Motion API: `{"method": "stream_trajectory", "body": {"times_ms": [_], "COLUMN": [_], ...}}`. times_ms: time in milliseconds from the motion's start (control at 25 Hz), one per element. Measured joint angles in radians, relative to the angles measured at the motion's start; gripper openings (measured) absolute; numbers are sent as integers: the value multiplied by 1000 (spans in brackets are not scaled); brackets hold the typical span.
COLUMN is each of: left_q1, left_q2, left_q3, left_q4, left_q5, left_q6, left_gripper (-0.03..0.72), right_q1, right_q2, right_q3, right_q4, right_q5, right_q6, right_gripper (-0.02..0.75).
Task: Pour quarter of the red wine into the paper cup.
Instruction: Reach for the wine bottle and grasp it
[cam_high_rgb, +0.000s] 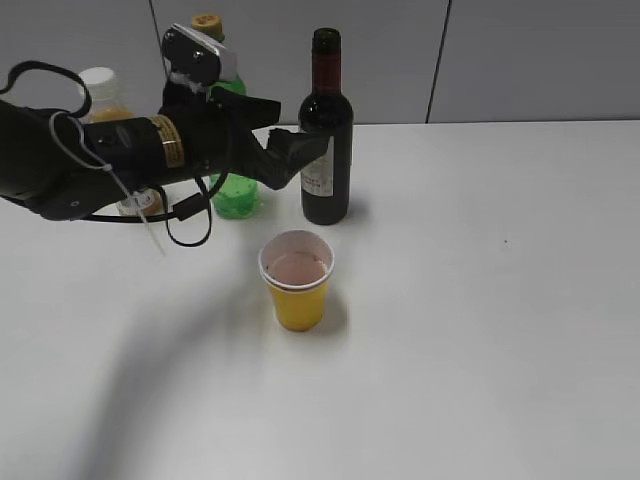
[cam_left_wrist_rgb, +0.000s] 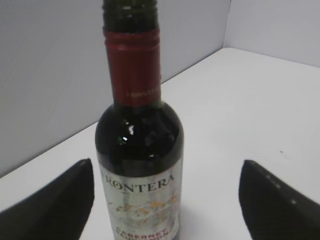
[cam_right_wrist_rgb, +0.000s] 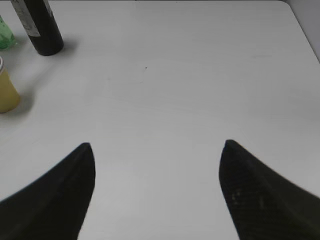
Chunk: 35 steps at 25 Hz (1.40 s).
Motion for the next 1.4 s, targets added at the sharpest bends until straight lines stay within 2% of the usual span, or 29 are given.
{"method": "stream_trajectory", "body": {"times_ms": [440,1120,1400], "left_q1": [-9,-44,-73], "left_q2": [123,213,251], "left_q3": [-133,-173,-236], "left_q4": [-28,-75,-98], "left_q5": [63,46,55], "left_q6": [-1,-1,-1], "left_gripper": [690,688,681], "right_q1": [0,0,0], "right_q2": [0,0,0], "right_q3": [0,0,0], "right_q4": [0,0,0], "right_q5": [1,0,0], "right_q6": [0,0,0], "right_gripper": [583,583,583]}}
